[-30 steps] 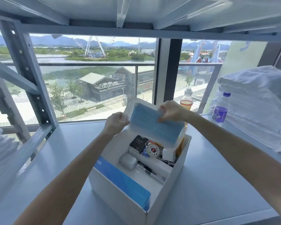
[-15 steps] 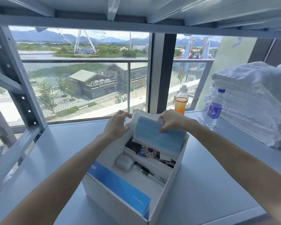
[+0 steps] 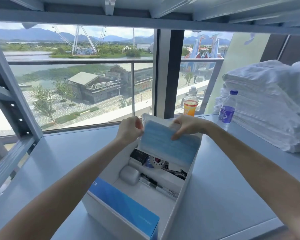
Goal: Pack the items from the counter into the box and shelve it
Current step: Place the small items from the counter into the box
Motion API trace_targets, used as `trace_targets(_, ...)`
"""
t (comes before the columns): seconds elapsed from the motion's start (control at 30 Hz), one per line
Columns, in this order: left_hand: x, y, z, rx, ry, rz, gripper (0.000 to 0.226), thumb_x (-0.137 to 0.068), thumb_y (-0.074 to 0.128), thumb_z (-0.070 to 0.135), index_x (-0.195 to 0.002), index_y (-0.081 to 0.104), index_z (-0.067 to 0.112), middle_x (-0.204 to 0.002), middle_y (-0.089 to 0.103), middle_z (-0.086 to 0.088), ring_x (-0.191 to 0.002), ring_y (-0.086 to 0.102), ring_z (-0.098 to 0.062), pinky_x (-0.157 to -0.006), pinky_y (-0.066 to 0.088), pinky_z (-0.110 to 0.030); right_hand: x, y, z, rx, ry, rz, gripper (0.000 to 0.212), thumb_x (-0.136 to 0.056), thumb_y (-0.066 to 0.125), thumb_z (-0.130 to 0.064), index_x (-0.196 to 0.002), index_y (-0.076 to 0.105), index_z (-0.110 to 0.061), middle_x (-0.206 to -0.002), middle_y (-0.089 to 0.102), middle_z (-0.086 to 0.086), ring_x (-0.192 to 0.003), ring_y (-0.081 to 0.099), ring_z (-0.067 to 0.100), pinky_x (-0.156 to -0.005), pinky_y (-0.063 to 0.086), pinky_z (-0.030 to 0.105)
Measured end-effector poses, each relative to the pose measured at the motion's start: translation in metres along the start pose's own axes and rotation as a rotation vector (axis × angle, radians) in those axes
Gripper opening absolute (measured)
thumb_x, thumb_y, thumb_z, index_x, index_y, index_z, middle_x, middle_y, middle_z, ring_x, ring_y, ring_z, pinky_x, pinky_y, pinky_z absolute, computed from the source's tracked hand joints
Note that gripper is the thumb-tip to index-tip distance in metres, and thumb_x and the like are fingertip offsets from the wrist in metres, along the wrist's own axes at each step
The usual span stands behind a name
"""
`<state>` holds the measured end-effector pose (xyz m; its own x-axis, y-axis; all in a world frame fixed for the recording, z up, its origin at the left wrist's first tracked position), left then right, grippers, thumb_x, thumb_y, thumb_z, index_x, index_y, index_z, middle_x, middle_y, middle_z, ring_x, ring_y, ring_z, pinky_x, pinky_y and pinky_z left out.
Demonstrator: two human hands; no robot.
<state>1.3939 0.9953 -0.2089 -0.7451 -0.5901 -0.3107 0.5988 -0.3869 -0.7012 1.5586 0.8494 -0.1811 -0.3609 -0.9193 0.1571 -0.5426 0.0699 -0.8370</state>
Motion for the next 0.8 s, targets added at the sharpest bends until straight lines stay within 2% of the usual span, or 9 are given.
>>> trace_targets(0.07,0.005,0.007,-0.007,-0.078,-0.080,-0.070,0.016,-0.081,0.053,-0.003,-0.073,0.058,0.009,-0.081,0.064,-0.008,-0.080,0.060,-0.022,-0.068,0.044,-0.026,-0.006,0.008,-0.004,0.129,-0.006,0.057,0.020,-0.066,0.079,-0.020,-0.079,0.064,-0.014,-0.076,0.061,-0.003,-0.075,0.058,0.016,-0.065,0.043,0.026)
trace_targets(0.2,0.013,0.021,-0.015,-0.300,-0.155,-0.385,0.020,-0.086,0.038,-0.001,-0.090,0.058,0.001,-0.090,0.053,-0.009,-0.084,0.048,-0.022,-0.065,0.038,-0.025,-0.007,0.024,-0.014,0.313,-0.016,0.186,0.045,-0.064,0.077,-0.021,-0.102,0.055,-0.015,-0.089,0.059,0.003,-0.082,0.055,0.021,-0.070,0.049,0.037)
trace_targets(0.27,0.016,0.022,-0.012,-0.473,-0.121,-0.463,0.018,-0.089,0.038,0.003,-0.077,0.052,0.002,-0.084,0.048,-0.007,-0.081,0.045,-0.020,-0.063,0.036,-0.025,-0.003,0.031,-0.015,0.375,-0.059,0.254,0.049,-0.065,0.076,-0.021,-0.106,0.049,-0.015,-0.097,0.057,0.004,-0.086,0.054,0.023,-0.072,0.051,0.038)
trace_targets(0.37,0.020,0.025,-0.009,-0.613,-0.057,-0.380,0.028,-0.088,0.040,0.001,-0.061,0.039,0.009,-0.068,0.045,-0.003,-0.072,0.047,-0.022,-0.061,0.037,-0.029,0.004,0.038,-0.009,0.412,-0.083,0.325,0.044,-0.069,0.076,-0.025,-0.102,0.049,-0.013,-0.096,0.048,0.004,-0.088,0.047,0.021,-0.068,0.043,0.032)
trace_targets(0.47,0.023,0.023,-0.005,-0.604,0.096,-0.143,0.010,-0.088,0.048,0.002,-0.097,0.049,0.003,-0.094,0.053,-0.012,-0.085,0.052,-0.027,-0.064,0.040,-0.030,0.007,0.042,-0.004,0.517,-0.024,0.318,0.043,-0.071,0.074,-0.034,-0.098,0.050,-0.011,-0.091,0.043,0.003,-0.090,0.040,0.019,-0.064,0.036,0.031)
trace_targets(0.57,0.020,0.024,-0.008,-0.520,0.222,-0.199,0.068,-0.079,0.069,0.014,-0.132,0.026,0.010,-0.125,0.034,-0.013,-0.104,0.046,-0.029,-0.071,0.046,-0.030,0.007,0.039,0.000,0.426,-0.044,0.284,0.045,-0.070,0.076,-0.037,-0.093,0.049,-0.009,-0.091,0.049,0.004,-0.088,0.043,0.020,-0.066,0.036,0.032)
trace_targets(0.67,0.016,0.027,-0.011,-0.610,0.292,-0.280,0.094,-0.073,0.077,0.022,-0.142,0.013,0.020,-0.137,0.019,-0.010,-0.115,0.038,-0.028,-0.074,0.053,-0.034,0.014,0.024,0.007,0.200,-0.112,0.259,0.045,-0.070,0.079,-0.033,-0.102,0.056,-0.011,-0.092,0.053,0.000,-0.080,0.050,0.016,-0.068,0.040,0.026)
trace_targets(0.73,0.012,0.032,-0.015,-0.653,0.286,-0.292,0.089,-0.072,0.077,0.024,-0.140,0.020,0.018,-0.136,0.022,-0.009,-0.118,0.037,-0.028,-0.075,0.053,-0.033,0.021,0.017,0.013,0.184,-0.132,0.281,0.039,-0.070,0.080,-0.030,-0.100,0.059,-0.015,-0.088,0.053,-0.004,-0.071,0.051,0.011,-0.065,0.042,0.023)
trace_targets(0.8,0.012,0.038,-0.016,-0.675,0.248,-0.327,0.064,-0.076,0.072,0.020,-0.128,0.035,0.011,-0.127,0.031,-0.011,-0.115,0.040,-0.029,-0.074,0.048,-0.033,0.024,0.019,0.017,0.258,-0.102,0.280,0.033,-0.070,0.078,-0.029,-0.097,0.061,-0.018,-0.084,0.054,-0.007,-0.069,0.052,0.008,-0.064,0.043,0.025)
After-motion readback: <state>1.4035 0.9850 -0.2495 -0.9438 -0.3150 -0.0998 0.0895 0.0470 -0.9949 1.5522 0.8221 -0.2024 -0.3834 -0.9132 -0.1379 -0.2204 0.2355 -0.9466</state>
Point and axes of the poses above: each hand's wrist, its own x-axis away from the middle knuckle, its own y-axis out of the palm, z = x × y, the point moved 1 cm from there along -x, towards the middle knuckle
